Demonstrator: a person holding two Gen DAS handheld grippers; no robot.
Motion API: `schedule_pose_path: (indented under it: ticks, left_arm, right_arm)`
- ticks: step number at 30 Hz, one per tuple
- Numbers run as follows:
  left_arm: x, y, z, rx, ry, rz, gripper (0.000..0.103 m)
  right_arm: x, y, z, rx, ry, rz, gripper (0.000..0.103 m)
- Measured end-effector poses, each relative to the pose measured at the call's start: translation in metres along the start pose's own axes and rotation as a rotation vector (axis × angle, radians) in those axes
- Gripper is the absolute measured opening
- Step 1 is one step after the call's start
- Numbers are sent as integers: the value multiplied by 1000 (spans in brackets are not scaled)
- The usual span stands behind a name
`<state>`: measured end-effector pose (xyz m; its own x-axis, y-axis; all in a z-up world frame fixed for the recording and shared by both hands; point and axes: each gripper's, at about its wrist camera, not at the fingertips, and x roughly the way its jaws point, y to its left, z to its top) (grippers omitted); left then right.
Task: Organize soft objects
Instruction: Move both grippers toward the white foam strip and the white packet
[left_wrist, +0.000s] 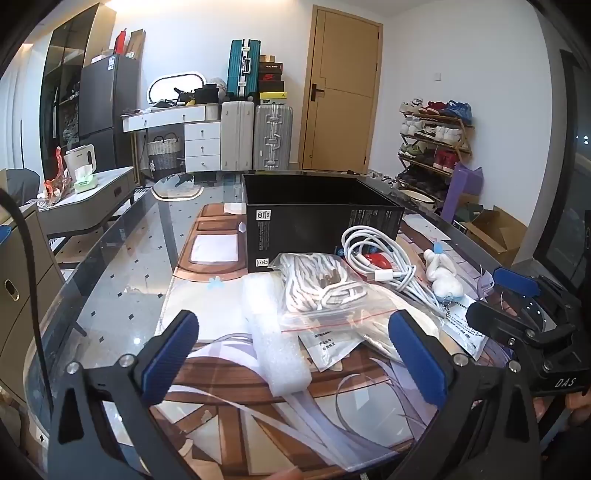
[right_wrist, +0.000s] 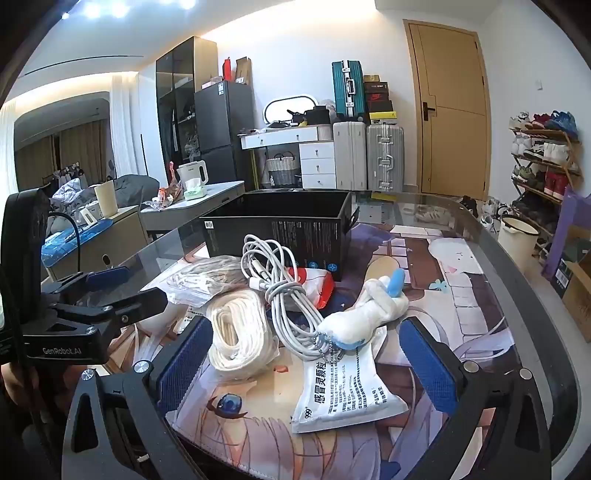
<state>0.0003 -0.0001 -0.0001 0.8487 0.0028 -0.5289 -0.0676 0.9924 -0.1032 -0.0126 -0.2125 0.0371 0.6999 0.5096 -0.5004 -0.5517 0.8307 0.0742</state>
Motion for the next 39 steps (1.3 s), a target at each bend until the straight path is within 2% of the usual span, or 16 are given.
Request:
schedule_pose_path:
  ticks: [39]
  left_arm:
    - [4, 2, 1, 16, -22, 5, 103]
  right_arm:
    - [11, 1, -5, -7, 14, -1, 103]
